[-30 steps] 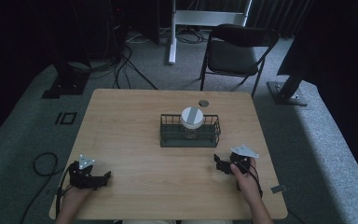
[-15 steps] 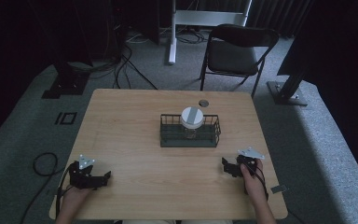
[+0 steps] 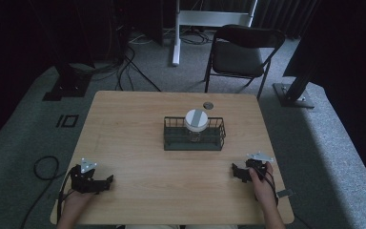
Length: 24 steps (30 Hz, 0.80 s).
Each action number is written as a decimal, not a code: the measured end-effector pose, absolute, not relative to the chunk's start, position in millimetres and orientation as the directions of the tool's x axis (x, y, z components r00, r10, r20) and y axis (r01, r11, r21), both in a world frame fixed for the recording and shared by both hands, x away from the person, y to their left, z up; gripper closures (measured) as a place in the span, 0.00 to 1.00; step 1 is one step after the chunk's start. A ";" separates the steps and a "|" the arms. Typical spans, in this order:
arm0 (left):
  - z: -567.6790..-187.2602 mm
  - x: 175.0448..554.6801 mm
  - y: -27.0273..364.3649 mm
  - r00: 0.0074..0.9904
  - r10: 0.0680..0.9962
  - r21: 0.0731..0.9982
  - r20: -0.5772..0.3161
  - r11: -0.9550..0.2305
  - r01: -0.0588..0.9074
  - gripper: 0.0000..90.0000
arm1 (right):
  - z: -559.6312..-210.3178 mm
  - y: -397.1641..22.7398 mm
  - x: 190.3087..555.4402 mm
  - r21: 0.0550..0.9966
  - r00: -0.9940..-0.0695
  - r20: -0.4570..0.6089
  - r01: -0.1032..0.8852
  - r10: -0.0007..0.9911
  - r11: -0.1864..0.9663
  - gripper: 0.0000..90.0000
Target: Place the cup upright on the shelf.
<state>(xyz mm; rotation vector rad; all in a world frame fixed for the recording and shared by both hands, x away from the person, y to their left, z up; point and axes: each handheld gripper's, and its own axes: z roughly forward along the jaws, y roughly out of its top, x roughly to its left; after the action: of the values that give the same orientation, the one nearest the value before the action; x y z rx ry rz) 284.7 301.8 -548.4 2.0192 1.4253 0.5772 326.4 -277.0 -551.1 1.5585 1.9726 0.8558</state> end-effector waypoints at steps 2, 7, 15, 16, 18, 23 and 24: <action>-548.4 284.7 301.8 0.331 0.944 0.685 0.011 -0.248 0.685 0.00 | -551.1 -277.8 326.3 0.725 -0.229 0.009 0.672 0.973 0.151 0.13; -548.4 284.6 301.8 0.331 0.944 0.685 0.011 -0.248 0.685 0.00 | -551.2 -279.0 326.5 0.725 -0.230 0.013 0.673 0.973 0.149 0.13; -548.4 284.6 301.8 0.331 0.944 0.685 0.012 -0.248 0.685 0.00 | -551.1 -280.6 325.0 0.728 -0.234 0.029 0.672 0.972 0.140 0.13; -548.4 284.6 301.7 0.330 0.944 0.685 0.011 -0.247 0.685 0.00 | -551.2 -280.2 325.0 0.727 -0.234 0.025 0.672 0.972 0.143 0.13; -548.4 284.6 301.8 0.330 0.944 0.685 0.011 -0.248 0.685 0.00 | -551.3 -278.5 325.2 0.724 -0.233 0.011 0.673 0.972 0.153 0.13; -548.4 284.6 301.8 0.330 0.944 0.685 0.011 -0.248 0.685 0.00 | -551.3 -277.3 325.4 0.724 -0.221 0.011 0.674 0.975 0.145 0.13; -548.4 284.7 301.8 0.329 0.944 0.684 0.011 -0.247 0.686 0.00 | -551.3 -277.0 325.5 0.724 -0.217 0.010 0.675 0.976 0.143 0.13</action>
<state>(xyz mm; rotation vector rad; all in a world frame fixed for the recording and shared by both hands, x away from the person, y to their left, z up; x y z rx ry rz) 284.7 301.8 -548.4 2.0180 1.4273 0.5782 325.5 -277.0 -551.3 1.5756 1.9561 0.8479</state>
